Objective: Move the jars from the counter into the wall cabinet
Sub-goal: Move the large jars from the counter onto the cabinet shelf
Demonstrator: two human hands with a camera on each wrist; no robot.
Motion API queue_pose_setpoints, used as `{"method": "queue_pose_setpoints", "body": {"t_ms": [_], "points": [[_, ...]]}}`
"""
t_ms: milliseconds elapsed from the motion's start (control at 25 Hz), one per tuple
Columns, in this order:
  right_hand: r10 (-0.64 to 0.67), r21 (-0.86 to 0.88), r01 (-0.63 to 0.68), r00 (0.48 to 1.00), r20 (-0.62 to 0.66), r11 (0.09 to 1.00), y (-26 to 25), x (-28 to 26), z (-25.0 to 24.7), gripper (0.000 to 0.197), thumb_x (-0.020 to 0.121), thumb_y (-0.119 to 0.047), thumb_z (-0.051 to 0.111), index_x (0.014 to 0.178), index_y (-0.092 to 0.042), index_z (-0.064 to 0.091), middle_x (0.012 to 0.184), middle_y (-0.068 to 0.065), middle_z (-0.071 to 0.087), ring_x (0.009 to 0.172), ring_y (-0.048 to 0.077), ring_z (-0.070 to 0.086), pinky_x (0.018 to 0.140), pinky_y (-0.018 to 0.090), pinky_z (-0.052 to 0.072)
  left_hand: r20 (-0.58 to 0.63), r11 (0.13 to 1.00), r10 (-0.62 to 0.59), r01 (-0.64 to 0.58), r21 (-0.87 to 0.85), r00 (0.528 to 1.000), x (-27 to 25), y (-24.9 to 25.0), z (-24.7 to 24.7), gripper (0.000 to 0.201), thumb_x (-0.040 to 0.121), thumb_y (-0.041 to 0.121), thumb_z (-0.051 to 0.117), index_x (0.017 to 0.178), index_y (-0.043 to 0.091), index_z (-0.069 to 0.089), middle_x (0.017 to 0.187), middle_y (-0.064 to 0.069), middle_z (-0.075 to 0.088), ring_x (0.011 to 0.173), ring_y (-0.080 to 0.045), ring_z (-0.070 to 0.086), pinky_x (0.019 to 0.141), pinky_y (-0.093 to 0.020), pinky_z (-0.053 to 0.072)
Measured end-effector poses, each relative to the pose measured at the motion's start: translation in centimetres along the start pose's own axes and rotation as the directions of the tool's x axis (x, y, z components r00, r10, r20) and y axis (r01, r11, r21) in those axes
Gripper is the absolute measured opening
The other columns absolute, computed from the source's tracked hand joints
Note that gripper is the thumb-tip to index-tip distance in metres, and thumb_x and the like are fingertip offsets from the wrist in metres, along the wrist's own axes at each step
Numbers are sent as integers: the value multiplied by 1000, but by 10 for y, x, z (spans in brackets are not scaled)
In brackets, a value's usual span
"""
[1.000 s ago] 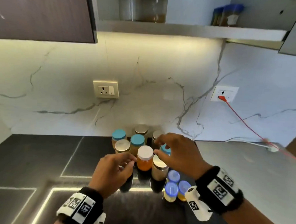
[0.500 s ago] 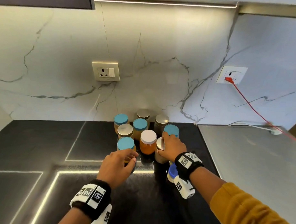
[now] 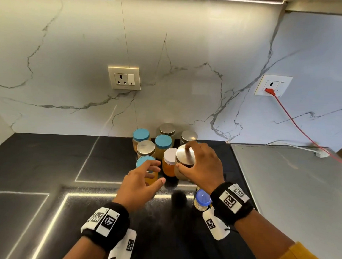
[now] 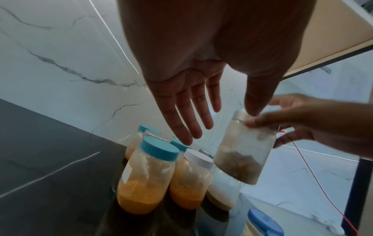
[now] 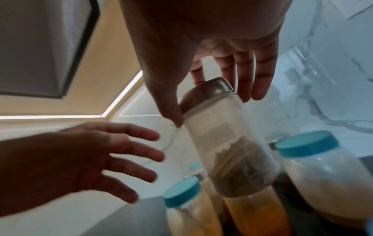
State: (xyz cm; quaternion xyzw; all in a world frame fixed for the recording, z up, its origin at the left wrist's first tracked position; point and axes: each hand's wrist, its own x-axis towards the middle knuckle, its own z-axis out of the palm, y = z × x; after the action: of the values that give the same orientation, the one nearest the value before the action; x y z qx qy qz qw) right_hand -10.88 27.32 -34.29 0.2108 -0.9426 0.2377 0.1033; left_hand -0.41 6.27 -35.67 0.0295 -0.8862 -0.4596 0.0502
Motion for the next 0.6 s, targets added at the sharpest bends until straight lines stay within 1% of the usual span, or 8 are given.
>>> {"method": "queue_pose_setpoints", "body": {"t_ms": [80, 160, 240, 360, 400, 480, 560, 600], "points": [[-89, 84, 91, 996, -23, 992, -17, -4, -11, 62, 77, -63, 77, 125, -32, 55, 120, -3, 62, 106, 15, 58, 80, 23, 50, 18, 1000, 17, -17, -2, 1000, 2, 5, 2, 66, 81, 57, 76, 138, 45, 44, 136, 19, 57, 122, -8, 60, 99, -38, 57], [-165, 176, 167, 986, -23, 970, -34, -10, -19, 63, 77, -62, 78, 126, -31, 56, 121, -4, 64, 104, 13, 59, 81, 25, 54, -6, 998, 63, -63, -9, 998, 1, 13, 3, 77, 74, 65, 76, 137, 51, 35, 139, 22, 50, 126, -7, 55, 103, -38, 52], [-204, 269, 204, 979, -27, 942, -47, -15, -25, 64, 76, -62, 79, 127, -30, 57, 119, -6, 65, 101, 10, 60, 81, 24, 55, -55, 991, 115, -118, -59, 992, -2, 22, 0, 82, 71, 63, 78, 139, 49, 35, 136, 22, 55, 123, -6, 58, 102, -37, 52], [-265, 388, 252, 964, -18, 887, -62, -19, -30, 64, 77, -63, 79, 128, -30, 59, 121, -8, 67, 104, 9, 63, 84, 27, 58, -119, 978, 166, -179, -109, 979, -10, 29, -10, 81, 69, 55, 80, 139, 42, 42, 119, 18, 67, 109, -4, 66, 93, -34, 58], [-292, 404, 265, 956, 5, 875, -65, -18, -30, 64, 78, -64, 77, 128, -30, 58, 121, -8, 67, 104, 10, 64, 84, 27, 59, -135, 977, 166, -182, -112, 977, -13, 28, -13, 80, 68, 54, 81, 138, 40, 44, 116, 18, 68, 106, -4, 67, 91, -33, 59], [-336, 426, 264, 936, 102, 865, -69, -15, -28, 58, 85, -63, 72, 131, -31, 56, 124, -8, 65, 106, 9, 64, 85, 24, 59, -166, 981, 148, -167, -103, 975, -20, 19, -18, 81, 67, 56, 82, 137, 37, 46, 116, 21, 67, 107, -2, 67, 89, -30, 60], [-354, 463, 233, 915, 192, 855, -68, -8, -18, 48, 94, -62, 60, 131, -31, 56, 124, -8, 65, 106, 8, 64, 85, 22, 58, -193, 988, 97, -118, -102, 976, -29, 4, -22, 85, 64, 62, 82, 137, 36, 47, 119, 23, 66, 109, 1, 65, 89, -26, 59], [-346, 470, 218, 915, 205, 855, -67, -3, -10, 45, 98, -61, 54, 130, -30, 57, 122, -8, 65, 105, 7, 64, 85, 22, 58, -208, 991, 66, -88, -97, 976, -35, -4, -24, 88, 63, 65, 82, 137, 36, 47, 121, 22, 65, 110, 2, 64, 90, -24, 58]]}}
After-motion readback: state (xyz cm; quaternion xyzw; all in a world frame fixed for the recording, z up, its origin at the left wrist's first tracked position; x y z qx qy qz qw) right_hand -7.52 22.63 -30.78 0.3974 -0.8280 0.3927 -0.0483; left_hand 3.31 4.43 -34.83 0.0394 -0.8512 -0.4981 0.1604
